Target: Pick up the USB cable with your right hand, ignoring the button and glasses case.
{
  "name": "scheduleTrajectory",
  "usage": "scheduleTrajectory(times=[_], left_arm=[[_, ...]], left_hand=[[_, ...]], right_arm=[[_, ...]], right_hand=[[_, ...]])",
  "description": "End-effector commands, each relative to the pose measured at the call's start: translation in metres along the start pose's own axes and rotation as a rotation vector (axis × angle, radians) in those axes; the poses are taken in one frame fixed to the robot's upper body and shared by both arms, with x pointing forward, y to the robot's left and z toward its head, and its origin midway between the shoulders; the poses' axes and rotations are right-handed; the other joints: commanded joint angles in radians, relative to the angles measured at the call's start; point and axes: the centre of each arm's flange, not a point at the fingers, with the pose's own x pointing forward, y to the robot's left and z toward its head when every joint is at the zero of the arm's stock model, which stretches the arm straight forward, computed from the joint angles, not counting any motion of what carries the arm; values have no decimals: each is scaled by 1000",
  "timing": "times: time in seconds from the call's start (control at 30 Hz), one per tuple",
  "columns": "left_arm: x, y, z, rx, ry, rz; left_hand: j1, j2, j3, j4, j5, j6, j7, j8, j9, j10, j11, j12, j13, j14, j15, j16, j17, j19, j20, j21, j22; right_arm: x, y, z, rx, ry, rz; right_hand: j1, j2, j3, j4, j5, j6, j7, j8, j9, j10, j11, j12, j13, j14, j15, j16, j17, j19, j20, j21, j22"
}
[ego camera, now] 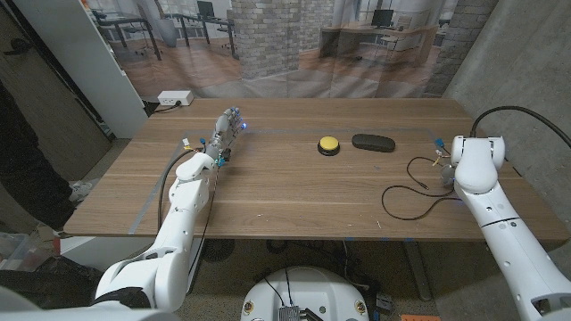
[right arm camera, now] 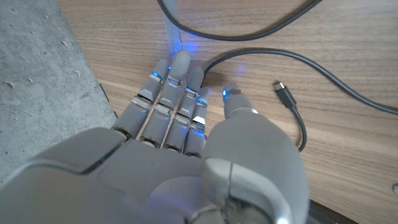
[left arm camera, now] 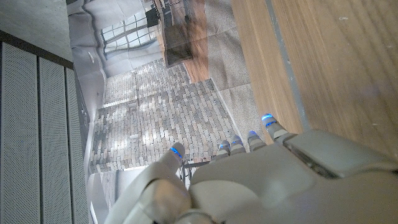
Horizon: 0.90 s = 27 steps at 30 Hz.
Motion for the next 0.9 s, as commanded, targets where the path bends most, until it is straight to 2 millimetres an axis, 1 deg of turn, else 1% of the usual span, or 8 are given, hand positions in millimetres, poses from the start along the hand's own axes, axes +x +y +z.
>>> scheduleTrajectory(times=[0.03, 0.1, 0.13, 0.27, 0.43, 0.6, 0.67, 0.9], left_arm=[[-2, 0, 2, 4, -5, 1], [-3, 0, 3, 4, -6, 0], [-3, 0, 3, 3, -7, 0], [-4, 0, 3, 4, -8, 0], [-5, -1, 3, 1, -12, 1], [-6, -1, 4, 2, -14, 6], [-7, -1, 5, 3, -17, 6], [-10, -1, 5, 5, -18, 8]], left_hand=[[2, 122, -4, 3, 5, -90, 4, 1, 5, -75, 3, 1, 2, -119, 4, 4, 4, -45, 0, -3, 6], [2, 122, -5, 3, 5, -89, 5, 1, 5, -75, 3, 1, 2, -119, 4, 4, 4, -45, 0, -3, 6], [2, 122, -5, 3, 5, -89, 5, 1, 5, -75, 3, 1, 2, -119, 4, 4, 4, -45, 0, -3, 6], [2, 122, -5, 3, 5, -89, 5, 1, 5, -75, 4, 1, 2, -120, 4, 4, 4, -45, 0, -3, 6], [2, 122, -5, 3, 5, -89, 5, 1, 5, -75, 5, 1, 2, -119, 4, 4, 4, -45, 0, -3, 6], [2, 122, -5, 3, 5, -89, 5, 1, 5, -75, 5, 1, 2, -119, 4, 4, 4, -45, 0, -4, 6], [2, 122, -5, 3, 5, -89, 5, 1, 5, -75, 5, 1, 2, -119, 4, 4, 4, -45, 0, -4, 6], [2, 122, -6, 3, 5, -90, 5, 1, 5, -75, 4, 2, 2, -119, 4, 4, 4, -45, 0, -4, 6]], right_arm=[[1, 8, -2, 6, 17, -24], [1, 9, -3, 18, 16, -26], [1, 9, -3, 10, 24, -37], [0, 11, -3, -2, 40, -59], [0, 11, -5, 7, 48, -26], [2, 12, -6, 8, 44, 12], [3, 13, -7, 22, 40, 34], [8, 16, -6, 12, 73, 109]], right_hand=[[-20, -32, -50, 31, -2, 25, 1, 10, 19, -11, -7, 50, 58, 4, -116, 20, 62, 2, -3, 17, 16], [-89, -47, -98, 73, 2, -64, 26, -33, 24, -97, 28, 65, 103, -41, -116, -27, 80, -9, 19, 26, 20], [-92, -48, -103, 74, 4, -76, 29, -38, 25, -111, 32, 65, 106, -59, -114, -45, 75, -9, 21, 27, 20], [-17, -14, -76, 43, 25, -27, 17, -12, 38, -87, 8, 80, 93, -27, -126, -65, 76, -1, 5, 40, 20], [-20, -14, -83, 48, 30, -81, 11, -30, 44, -140, 24, 54, 78, -19, -121, -99, 64, 18, 1, 55, 20], [4, 3, -79, 43, 37, -5, -22, 4, 42, -96, 31, 46, 38, 84, -125, -128, 38, 101, -10, 114, 33], [10, -7, -86, 40, 36, -59, -9, -17, 41, -110, 24, 32, 23, 115, -123, -138, 38, 104, -16, 134, 48], [-80, -52, -163, 91, 34, -332, 60, -84, 29, -278, 57, -63, -44, 40, -114, -344, -86, 77, 2, 183, 57]])
